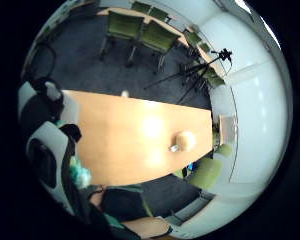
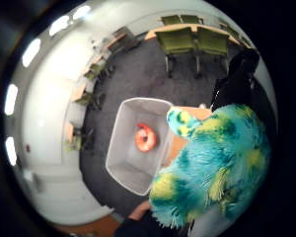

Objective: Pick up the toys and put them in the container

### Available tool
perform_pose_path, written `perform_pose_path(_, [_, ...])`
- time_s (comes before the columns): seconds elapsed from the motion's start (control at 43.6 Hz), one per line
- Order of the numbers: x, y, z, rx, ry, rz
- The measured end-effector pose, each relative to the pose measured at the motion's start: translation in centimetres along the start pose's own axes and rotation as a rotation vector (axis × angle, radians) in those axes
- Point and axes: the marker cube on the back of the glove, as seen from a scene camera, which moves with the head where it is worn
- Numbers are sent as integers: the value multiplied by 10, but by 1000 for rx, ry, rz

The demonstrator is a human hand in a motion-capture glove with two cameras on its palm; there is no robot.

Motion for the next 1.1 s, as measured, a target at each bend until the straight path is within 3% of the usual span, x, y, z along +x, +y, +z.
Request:
perform_pose_path(0.138, [-80, 19, 10, 3, -82, -267])
perform_pose_path(0.276, [-169, 35, 37, -13, -26, -333])
perform_pose_path(0.39, [-184, 35, 51, -20, -9, -465])
perform_pose_path(0.551, [-130, 0, 65, -51, -10, -290])
perform_pose_path(0.712, [-182, 33, 72, -175, 45, -335])
perform_pose_path(0.873, [-193, 54, 65, -196, -76, -407])
perform_pose_path(1.033, [-129, 52, 62, -167, 29, -278])
perform_pose_path(1.102, [-99, 60, 56, -148, 29, -297])
